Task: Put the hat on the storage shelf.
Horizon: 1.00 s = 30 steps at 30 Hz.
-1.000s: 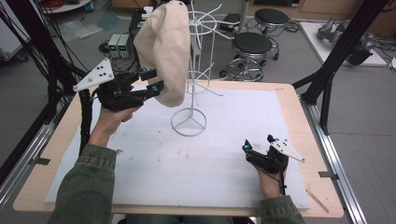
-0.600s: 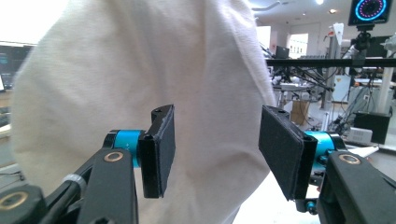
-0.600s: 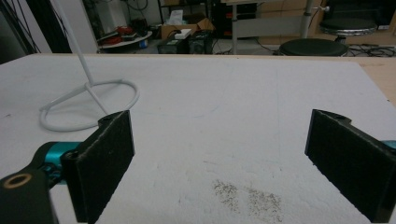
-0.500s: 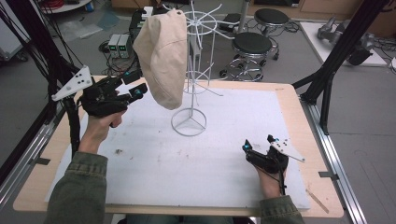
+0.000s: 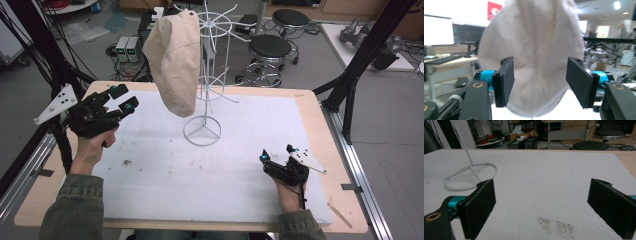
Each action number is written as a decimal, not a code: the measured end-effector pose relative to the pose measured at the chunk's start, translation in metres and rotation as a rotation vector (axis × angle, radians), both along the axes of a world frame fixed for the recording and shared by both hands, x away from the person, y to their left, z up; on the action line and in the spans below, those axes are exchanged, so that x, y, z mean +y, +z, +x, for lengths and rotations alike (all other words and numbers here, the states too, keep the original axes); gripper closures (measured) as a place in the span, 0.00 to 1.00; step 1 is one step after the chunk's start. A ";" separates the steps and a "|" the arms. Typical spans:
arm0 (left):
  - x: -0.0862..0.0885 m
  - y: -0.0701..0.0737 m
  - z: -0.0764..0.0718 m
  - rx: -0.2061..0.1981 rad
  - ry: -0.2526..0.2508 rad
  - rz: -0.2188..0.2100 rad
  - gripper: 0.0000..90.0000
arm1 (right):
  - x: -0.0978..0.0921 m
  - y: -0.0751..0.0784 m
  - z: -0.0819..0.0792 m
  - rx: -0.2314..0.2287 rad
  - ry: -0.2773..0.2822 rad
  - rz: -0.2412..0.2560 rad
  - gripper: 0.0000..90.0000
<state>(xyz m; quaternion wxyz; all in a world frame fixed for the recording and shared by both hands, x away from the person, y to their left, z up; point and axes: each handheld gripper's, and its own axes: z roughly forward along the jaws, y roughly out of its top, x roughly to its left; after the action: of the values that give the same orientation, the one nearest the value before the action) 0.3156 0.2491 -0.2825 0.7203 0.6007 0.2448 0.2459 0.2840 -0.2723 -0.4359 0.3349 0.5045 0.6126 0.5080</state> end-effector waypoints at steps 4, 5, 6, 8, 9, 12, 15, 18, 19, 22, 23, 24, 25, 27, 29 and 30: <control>0.008 -0.009 -0.006 0.024 0.043 0.010 0.41 | 0.000 0.000 0.000 -0.001 -0.001 -0.001 0.08; 0.010 -0.010 -0.008 0.030 0.054 0.017 0.41 | 0.000 0.000 0.000 0.000 -0.001 0.000 0.08; 0.011 -0.012 -0.010 0.035 0.064 0.018 0.40 | 0.000 0.000 0.000 0.000 -0.002 -0.001 0.08; 0.015 -0.016 -0.013 0.040 0.081 0.020 0.38 | 0.000 0.000 0.000 0.000 -0.002 0.000 0.08; 0.017 -0.017 -0.015 0.044 0.090 0.017 0.38 | 0.000 0.000 0.000 0.000 -0.002 -0.001 0.08; 0.023 -0.023 -0.020 0.056 0.102 0.009 0.37 | 0.000 0.000 -0.001 0.000 -0.004 -0.001 0.08; 0.028 -0.029 -0.026 0.071 0.125 0.024 0.36 | 0.000 0.000 -0.001 0.001 -0.003 -0.002 0.08; 0.034 -0.035 -0.032 0.079 0.143 0.020 0.36 | 0.000 0.000 -0.001 0.003 -0.005 0.001 0.08; 0.036 -0.037 -0.035 0.078 0.155 0.018 0.36 | 0.000 0.000 -0.001 0.002 -0.007 0.003 0.08; 0.040 -0.046 -0.041 0.075 0.194 0.018 0.36 | 0.000 0.000 -0.001 -0.006 -0.010 -0.007 0.08; 0.041 -0.049 -0.042 0.080 0.209 0.021 0.36 | -0.001 0.001 -0.001 -0.008 -0.014 -0.008 0.08; 0.042 -0.053 -0.043 0.084 0.222 0.020 0.36 | 0.000 0.001 -0.002 -0.007 -0.019 0.000 0.08; 0.043 -0.056 -0.044 0.088 0.236 0.021 0.35 | -0.001 0.001 -0.002 -0.012 -0.022 -0.006 0.08; 0.045 -0.061 -0.046 0.089 0.271 0.023 0.35 | -0.001 0.001 -0.004 -0.012 -0.028 0.000 0.08; 0.046 -0.066 -0.049 0.093 0.293 0.022 0.35 | -0.001 0.002 -0.004 -0.019 -0.033 -0.006 0.08; 0.047 -0.068 -0.050 0.096 0.294 0.020 0.35 | -0.001 0.002 -0.004 -0.021 -0.038 -0.008 0.08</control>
<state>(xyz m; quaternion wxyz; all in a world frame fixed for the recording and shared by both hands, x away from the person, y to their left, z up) 0.2653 0.2961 -0.3507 0.6579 0.5765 0.3617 0.3224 0.2799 -0.2732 -0.4343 0.3531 0.5090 0.6015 0.5043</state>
